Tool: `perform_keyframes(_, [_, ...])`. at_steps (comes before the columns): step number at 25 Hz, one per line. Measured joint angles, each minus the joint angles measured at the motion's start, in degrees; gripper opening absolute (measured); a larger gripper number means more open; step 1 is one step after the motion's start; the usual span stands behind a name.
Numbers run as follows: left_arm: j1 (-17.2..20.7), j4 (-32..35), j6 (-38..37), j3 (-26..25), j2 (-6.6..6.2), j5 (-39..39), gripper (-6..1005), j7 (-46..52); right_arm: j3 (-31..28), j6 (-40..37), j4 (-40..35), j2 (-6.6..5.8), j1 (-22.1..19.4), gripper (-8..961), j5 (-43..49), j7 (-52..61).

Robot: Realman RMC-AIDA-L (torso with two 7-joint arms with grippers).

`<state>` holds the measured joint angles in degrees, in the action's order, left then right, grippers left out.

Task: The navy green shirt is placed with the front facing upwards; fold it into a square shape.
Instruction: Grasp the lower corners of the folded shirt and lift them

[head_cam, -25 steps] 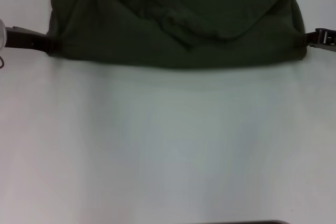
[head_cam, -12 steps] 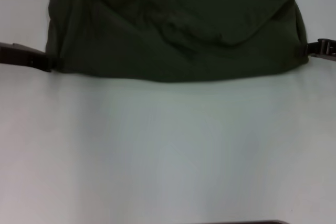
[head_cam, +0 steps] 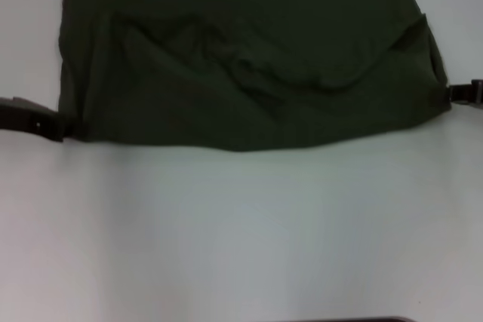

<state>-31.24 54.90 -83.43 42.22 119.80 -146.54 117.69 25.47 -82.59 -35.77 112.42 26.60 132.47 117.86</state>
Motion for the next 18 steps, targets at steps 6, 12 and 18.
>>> perform_keyframes(6, [1.45,0.44,-7.56,-3.22,0.27,0.07,26,-3.08,-0.4,-4.29,-0.62,-0.35,-2.86,26,-0.22,-1.57])
perform_keyframes(12, [3.19,0.48,-13.56,-3.92,0.5,-0.15,26,-3.69,-0.4,-7.2,-1.27,-0.66,-5.37,26,0.0,-2.25])
perform_keyframes(18, [5.36,2.25,-18.99,-5.49,0.98,0.1,26,-4.38,-0.45,-10.1,-1.6,-1.13,-7.91,25,0.01,-2.91])
